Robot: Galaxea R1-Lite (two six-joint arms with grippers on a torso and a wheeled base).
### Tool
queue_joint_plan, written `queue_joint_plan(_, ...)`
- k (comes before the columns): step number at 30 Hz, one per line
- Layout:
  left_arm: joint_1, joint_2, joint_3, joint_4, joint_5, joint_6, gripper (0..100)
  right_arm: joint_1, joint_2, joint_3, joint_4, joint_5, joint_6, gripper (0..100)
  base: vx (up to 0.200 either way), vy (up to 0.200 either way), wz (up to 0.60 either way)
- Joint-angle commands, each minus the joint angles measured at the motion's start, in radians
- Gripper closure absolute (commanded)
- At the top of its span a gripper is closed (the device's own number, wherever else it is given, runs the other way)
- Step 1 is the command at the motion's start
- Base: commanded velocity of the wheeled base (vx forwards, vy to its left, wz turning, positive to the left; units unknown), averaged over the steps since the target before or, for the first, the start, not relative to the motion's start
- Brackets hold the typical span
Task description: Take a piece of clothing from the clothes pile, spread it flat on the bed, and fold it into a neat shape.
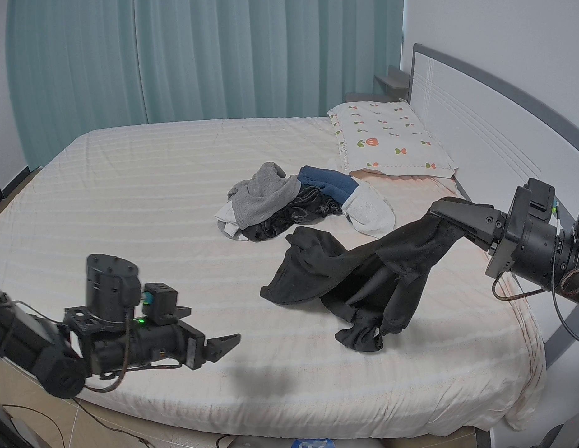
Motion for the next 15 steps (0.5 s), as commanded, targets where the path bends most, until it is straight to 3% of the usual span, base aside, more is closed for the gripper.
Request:
queue_joint_plan(1,-0.083,0.343,-0.134,-0.152,0.074,-0.024,0,0.013,-0.014,0.004,0.007,-0.003,0.0,100,0.0,0.0,0.0)
queue_joint_plan(5,-0.083,0.475,-0.226,-0.233,0.134,-0.029,0,0.013,-0.013,0.006,0.007,-0.003,0.002,100,0.0,0.0,0.0)
queue_joint_plan(15,-0.082,0.692,-0.442,-0.264,0.138,-0.031,0,0.011,0.004,-0.006,0.007,-0.003,0.002,100,0.0,0.0,0.0)
